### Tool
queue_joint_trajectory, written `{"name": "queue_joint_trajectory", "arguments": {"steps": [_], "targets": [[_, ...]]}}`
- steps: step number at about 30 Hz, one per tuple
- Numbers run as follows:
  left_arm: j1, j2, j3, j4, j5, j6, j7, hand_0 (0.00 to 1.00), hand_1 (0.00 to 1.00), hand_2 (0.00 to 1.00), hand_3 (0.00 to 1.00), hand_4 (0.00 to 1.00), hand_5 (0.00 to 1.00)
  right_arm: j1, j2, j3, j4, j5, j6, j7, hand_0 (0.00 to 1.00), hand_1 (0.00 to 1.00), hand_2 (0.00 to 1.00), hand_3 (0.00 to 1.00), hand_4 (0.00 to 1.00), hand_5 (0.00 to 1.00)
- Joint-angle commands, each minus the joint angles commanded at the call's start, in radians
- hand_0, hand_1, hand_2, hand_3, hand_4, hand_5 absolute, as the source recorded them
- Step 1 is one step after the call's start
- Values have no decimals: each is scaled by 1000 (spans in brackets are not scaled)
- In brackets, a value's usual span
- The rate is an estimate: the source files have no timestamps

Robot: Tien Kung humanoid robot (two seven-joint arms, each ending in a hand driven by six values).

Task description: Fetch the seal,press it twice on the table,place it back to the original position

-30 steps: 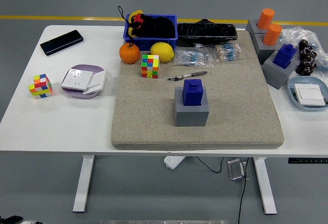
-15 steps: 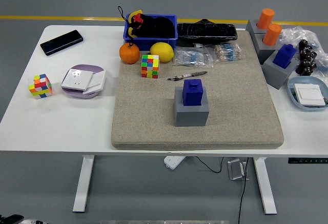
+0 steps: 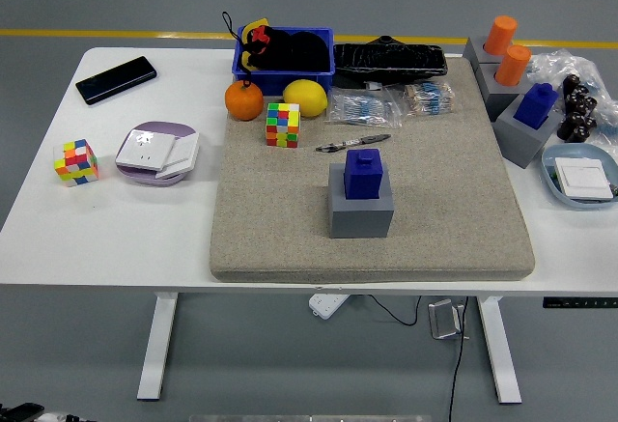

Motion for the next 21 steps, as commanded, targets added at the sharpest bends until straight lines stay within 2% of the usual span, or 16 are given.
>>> {"name": "queue_joint_trajectory", "arguments": {"steps": [21], "targets": [[5, 2, 1, 1, 3, 1, 0, 723, 694, 682, 752, 688, 263, -11, 5, 10, 4, -8, 1, -4, 876, 797, 803, 793, 998, 641]]}}
